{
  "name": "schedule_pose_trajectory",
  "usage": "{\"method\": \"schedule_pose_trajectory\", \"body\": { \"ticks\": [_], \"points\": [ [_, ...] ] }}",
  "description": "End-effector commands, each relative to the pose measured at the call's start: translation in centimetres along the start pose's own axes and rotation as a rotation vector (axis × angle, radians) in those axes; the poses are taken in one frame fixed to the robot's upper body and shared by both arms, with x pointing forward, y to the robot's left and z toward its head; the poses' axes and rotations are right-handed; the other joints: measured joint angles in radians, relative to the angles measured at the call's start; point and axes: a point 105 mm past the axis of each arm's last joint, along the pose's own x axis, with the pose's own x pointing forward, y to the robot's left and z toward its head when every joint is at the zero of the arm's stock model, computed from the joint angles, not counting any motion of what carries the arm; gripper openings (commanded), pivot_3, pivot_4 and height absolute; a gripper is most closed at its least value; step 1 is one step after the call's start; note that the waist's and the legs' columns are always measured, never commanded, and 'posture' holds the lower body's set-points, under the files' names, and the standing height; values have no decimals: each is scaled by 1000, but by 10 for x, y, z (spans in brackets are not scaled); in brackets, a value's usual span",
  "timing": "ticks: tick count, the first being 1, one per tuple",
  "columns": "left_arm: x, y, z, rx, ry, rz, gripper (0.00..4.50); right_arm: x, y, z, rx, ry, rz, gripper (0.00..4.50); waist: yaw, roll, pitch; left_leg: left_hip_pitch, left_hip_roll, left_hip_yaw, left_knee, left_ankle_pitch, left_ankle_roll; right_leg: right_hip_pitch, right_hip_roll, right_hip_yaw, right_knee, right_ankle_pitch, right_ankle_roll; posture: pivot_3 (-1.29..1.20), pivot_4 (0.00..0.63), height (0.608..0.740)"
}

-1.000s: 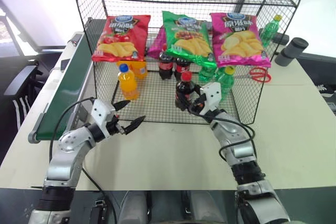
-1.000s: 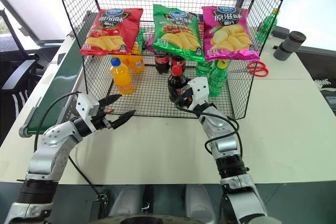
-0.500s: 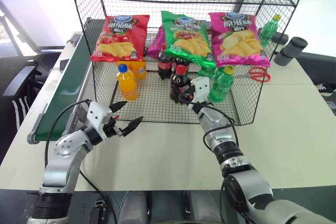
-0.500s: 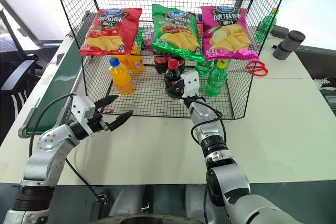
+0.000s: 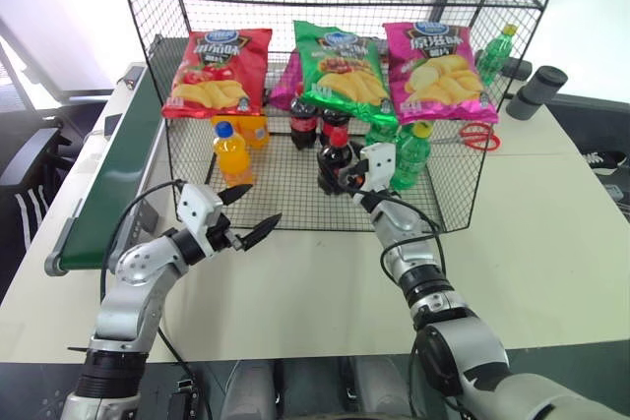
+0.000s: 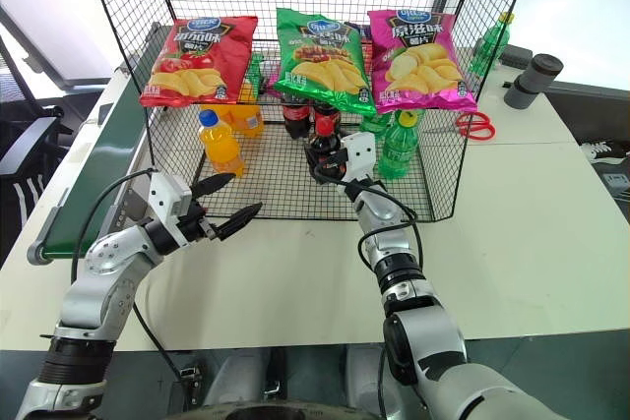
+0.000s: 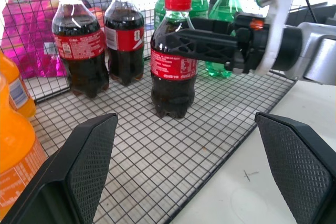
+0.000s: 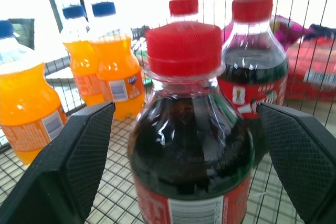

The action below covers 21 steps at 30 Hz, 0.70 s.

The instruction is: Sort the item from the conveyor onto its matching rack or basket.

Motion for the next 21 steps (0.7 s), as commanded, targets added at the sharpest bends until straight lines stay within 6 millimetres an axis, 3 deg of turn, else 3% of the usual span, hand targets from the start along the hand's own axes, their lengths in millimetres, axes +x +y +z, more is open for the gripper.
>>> {"method": "schedule_pose_trajectory", "body": {
  "ticks": [1,9,21],
  "points": [
    [-1,3,11,34,-15,4,4500,-15,-7,23,-74,-72,42,4478,2,0,0,0,0,0,0,0,0,0,0,0,0,0,0,0,150,740],
    [-16,22,8,55,54,53,4500,-77,-20,47,-129,-13,190,4478,0,1,0,0,0,0,-1,0,0,0,0,0,0,0,0,0,150,740],
    [-56,47,-7,47,166,109,4500,-169,-79,72,-179,249,120,4478,15,1,0,1,0,-1,-1,0,0,2,0,0,-4,-1,-1,0,150,740]
  ]
}}
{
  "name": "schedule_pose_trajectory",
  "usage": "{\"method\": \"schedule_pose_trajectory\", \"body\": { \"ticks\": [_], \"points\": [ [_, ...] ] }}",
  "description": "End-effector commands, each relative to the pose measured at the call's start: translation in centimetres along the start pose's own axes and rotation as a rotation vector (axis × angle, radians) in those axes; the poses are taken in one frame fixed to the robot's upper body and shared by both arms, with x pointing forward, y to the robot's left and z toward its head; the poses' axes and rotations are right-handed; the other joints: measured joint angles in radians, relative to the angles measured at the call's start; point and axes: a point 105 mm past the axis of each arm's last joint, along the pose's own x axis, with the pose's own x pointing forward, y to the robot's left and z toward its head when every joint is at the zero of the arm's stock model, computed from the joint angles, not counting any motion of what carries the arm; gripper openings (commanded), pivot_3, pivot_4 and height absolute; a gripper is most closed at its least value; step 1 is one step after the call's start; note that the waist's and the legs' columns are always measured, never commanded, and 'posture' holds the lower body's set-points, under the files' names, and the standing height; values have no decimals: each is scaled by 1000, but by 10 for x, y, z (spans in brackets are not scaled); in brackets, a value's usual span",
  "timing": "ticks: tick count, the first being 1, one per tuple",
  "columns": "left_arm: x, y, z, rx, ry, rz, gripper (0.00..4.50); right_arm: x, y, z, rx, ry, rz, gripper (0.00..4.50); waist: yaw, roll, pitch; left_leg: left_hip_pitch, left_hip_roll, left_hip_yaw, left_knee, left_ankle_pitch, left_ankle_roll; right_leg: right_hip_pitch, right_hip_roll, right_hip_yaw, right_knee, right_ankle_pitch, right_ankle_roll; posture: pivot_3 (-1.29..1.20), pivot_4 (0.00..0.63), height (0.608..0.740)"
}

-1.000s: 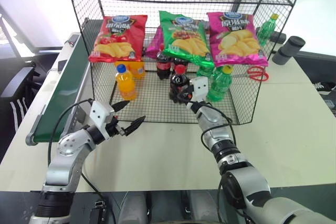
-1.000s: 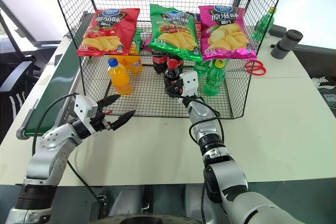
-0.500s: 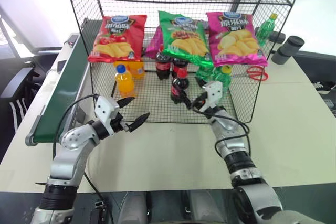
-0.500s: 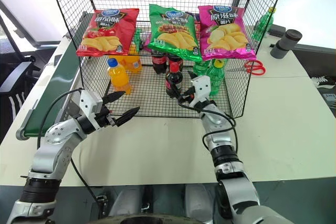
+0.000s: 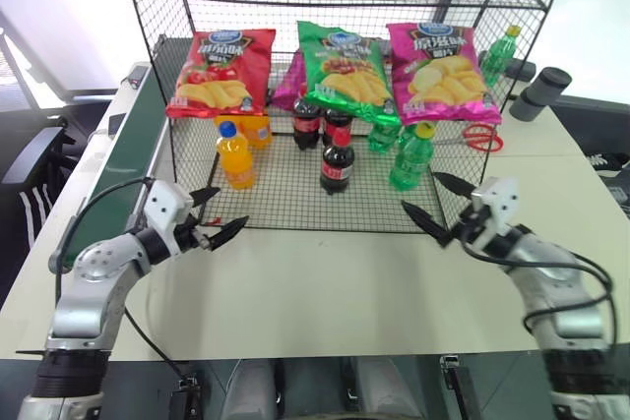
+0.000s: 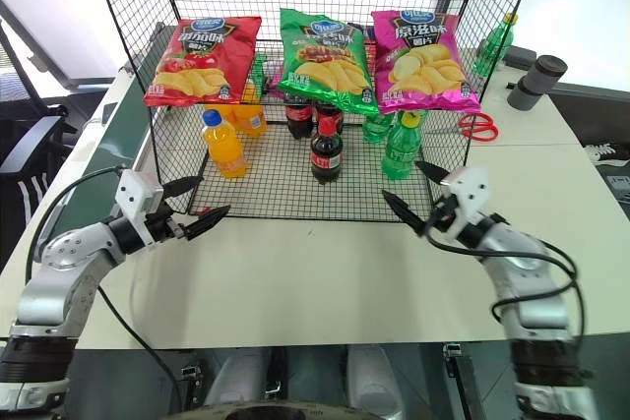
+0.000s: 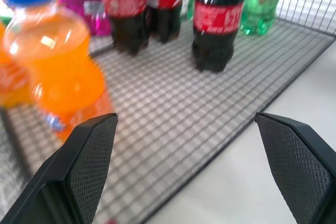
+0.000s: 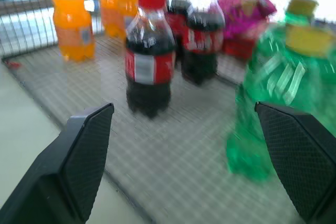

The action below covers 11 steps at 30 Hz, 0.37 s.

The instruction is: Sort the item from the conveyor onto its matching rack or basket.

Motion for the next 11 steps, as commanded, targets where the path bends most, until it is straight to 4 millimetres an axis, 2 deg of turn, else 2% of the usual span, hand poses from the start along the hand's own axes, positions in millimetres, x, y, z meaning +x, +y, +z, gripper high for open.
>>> {"method": "schedule_pose_trajectory", "body": {
  "ticks": [1,5,11],
  "points": [
    [-11,9,4,16,-12,29,4500,-19,-10,15,-14,-18,-23,4478,3,0,0,0,0,0,0,0,0,0,0,0,0,0,0,0,150,740],
    [-18,10,-8,-1,17,39,4500,-37,-16,14,0,10,-34,4478,12,1,-1,0,0,1,0,0,0,0,0,0,0,-1,-3,0,150,740],
    [-19,8,-12,0,19,41,4500,-33,-17,16,-18,15,-31,4478,17,1,-1,0,0,0,0,0,0,0,-1,0,-1,-2,-3,0,150,740]
  ]
}}
